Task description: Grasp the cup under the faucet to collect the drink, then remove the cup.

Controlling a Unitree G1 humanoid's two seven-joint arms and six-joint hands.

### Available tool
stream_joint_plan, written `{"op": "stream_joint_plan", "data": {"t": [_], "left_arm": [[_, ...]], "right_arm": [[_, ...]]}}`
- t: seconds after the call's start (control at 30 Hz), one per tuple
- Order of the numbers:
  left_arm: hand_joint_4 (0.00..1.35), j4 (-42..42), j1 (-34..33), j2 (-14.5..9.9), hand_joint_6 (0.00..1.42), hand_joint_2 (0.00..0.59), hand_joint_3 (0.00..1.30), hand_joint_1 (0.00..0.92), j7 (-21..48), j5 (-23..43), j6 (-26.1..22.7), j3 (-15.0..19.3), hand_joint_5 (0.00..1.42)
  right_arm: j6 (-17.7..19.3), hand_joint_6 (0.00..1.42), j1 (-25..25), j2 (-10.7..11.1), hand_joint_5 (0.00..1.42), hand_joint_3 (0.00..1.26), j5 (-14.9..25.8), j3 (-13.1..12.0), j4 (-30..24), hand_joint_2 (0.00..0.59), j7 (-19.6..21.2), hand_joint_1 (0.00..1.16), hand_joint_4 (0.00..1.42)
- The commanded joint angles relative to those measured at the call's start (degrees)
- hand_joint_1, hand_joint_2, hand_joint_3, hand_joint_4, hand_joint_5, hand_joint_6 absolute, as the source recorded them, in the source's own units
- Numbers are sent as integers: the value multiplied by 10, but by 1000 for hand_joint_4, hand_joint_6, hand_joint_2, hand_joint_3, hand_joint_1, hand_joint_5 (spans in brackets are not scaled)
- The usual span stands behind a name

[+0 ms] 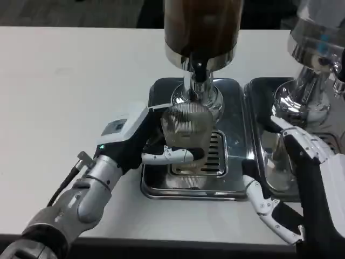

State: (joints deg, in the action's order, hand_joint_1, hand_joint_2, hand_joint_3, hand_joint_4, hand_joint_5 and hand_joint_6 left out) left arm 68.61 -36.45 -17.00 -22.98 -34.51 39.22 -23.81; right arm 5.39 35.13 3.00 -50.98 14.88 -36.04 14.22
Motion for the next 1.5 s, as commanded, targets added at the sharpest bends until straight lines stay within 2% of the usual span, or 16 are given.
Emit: {"op": "stream_joint_plan", "data": {"t": [0.03,0.13,0.6,0.87,1.03,1.17,1.5], "left_arm": [[336,6,-17,-4,418,91,342,283,15,-6,-11,-6,467],[267,4,-21,-2,360,79,224,245,20,-5,-19,-5,413],[4,-24,-26,-7,165,52,113,179,11,-38,-40,-33,179],[0,-36,-33,-4,100,36,45,144,8,-52,-70,-43,46],[0,-55,-27,-13,86,35,36,143,-9,-58,-75,-45,24],[0,-72,-19,-21,5,33,35,143,-17,-63,-77,-42,5],[0,-117,0,-47,0,34,35,134,-21,-51,-77,-20,0]], "right_arm": [[-1,163,4,0,219,271,0,0,-6,431,3,530,270],[0,164,0,1,221,272,3,0,-2,431,-1,530,271],[1,180,-7,4,235,290,13,7,7,431,-7,528,285],[0,180,-8,7,237,294,18,7,8,431,-10,528,285],[0,180,-3,6,245,295,17,8,8,431,-7,528,285],[2,180,0,5,250,303,19,11,10,431,-4,528,294],[2,180,-10,4,250,303,22,14,18,431,-4,528,294]]}}
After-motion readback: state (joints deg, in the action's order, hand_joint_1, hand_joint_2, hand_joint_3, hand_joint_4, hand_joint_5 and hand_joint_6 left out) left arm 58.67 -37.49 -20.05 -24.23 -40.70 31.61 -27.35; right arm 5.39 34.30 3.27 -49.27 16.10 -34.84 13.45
